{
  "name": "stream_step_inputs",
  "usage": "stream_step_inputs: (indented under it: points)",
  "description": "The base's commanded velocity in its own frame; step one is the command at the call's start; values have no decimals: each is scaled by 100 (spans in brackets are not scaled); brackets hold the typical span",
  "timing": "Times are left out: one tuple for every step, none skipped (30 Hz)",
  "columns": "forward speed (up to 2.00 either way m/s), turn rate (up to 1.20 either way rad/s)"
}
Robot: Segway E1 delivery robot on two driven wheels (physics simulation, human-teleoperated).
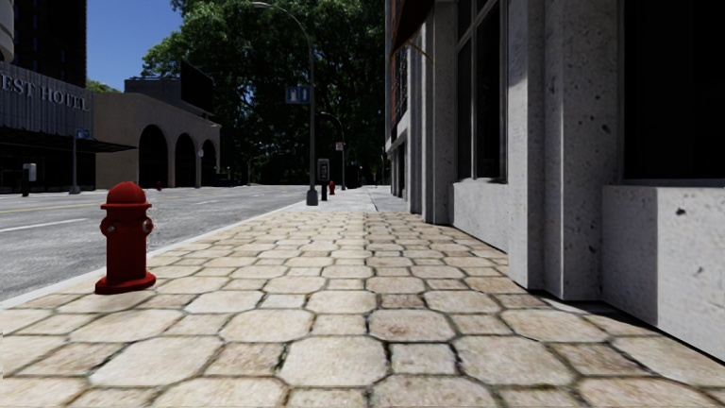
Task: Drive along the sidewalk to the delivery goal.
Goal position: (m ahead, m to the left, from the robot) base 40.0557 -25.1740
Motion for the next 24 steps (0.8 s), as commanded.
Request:
stream_step_inputs:
  points:
    - [200,0]
    - [200,0]
    - [200,0]
    - [200,0]
    - [200,0]
    - [200,0]
    - [200,0]
    - [200,0]
    - [200,0]
    - [200,0]
    - [200,0]
    - [200,0]
    - [200,0]
    - [200,0]
    - [200,0]
    - [200,0]
    - [200,0]
    - [200,0]
    - [200,0]
    - [200,0]
    - [200,0]
    - [200,0]
    - [200,0]
    - [200,0]
